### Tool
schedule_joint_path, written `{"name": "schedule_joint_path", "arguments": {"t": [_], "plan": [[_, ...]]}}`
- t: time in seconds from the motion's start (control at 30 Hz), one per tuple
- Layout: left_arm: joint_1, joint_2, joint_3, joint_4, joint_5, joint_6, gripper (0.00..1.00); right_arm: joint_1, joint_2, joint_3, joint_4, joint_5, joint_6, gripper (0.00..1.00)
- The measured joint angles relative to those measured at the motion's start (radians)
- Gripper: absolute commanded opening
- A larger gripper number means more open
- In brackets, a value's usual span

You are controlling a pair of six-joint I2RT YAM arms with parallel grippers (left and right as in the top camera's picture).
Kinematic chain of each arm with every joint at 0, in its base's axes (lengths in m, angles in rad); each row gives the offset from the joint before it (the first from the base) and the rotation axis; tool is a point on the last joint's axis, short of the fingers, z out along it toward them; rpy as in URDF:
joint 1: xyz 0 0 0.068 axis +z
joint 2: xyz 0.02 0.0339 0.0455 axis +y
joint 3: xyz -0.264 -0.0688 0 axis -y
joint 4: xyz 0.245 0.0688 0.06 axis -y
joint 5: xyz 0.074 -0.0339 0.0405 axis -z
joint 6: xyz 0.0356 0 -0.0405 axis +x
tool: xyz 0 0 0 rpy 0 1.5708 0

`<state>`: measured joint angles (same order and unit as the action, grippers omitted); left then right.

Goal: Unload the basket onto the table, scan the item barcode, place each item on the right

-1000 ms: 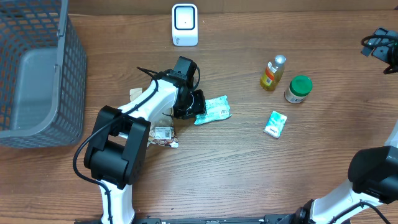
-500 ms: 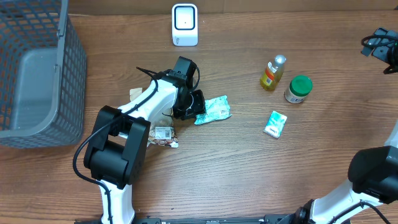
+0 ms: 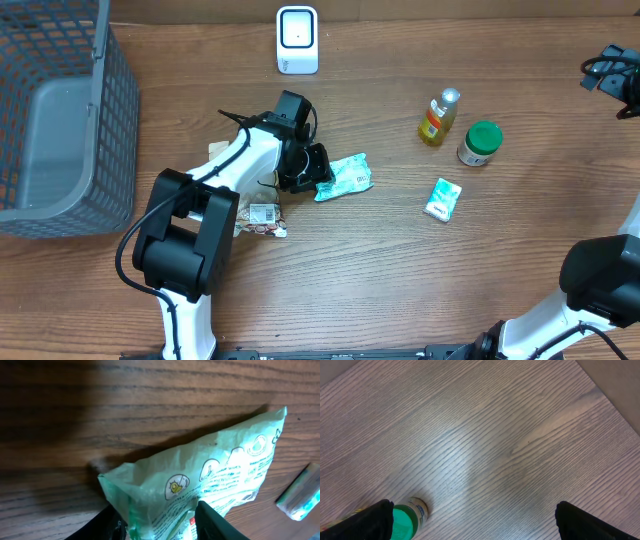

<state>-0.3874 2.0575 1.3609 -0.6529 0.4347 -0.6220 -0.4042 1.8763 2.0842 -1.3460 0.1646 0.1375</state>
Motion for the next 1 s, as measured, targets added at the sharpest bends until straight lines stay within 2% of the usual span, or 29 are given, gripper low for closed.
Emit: {"name": "schedule_joint_path", "arguments": {"t": [0.17,0.33,0.6,0.73,0.87,1.0], "plan": [[0.016,0.0,0.0,0.013,0.038,0.014,0.45,0.0,0.0,0.0,0.001,0.0,0.0,1.0],[0.024,0.0,0.0,0.015,0.06,0.024,0.38,0.0,0.0,0.0,0.0,0.0,0.0,1.0],[0.024,0.0,0.0,0.004,0.054,0.026,0.36,0.0,0.0,0.0,0.0,0.0,0.001,1.0],[0.023,0.0,-0.011,0.003,0.04,0.026,0.3,0.0,0.0,0.0,0.001,0.0,0.0,1.0],[0.02,0.0,-0.031,0.035,0.041,0.026,0.3,0.0,0.0,0.0,0.0,0.0,0.0,1.0],[0.014,-0.011,-0.061,0.082,0.048,0.026,0.12,0.0,0.0,0.0,0.0,0.0,0.0,1.0]]}}
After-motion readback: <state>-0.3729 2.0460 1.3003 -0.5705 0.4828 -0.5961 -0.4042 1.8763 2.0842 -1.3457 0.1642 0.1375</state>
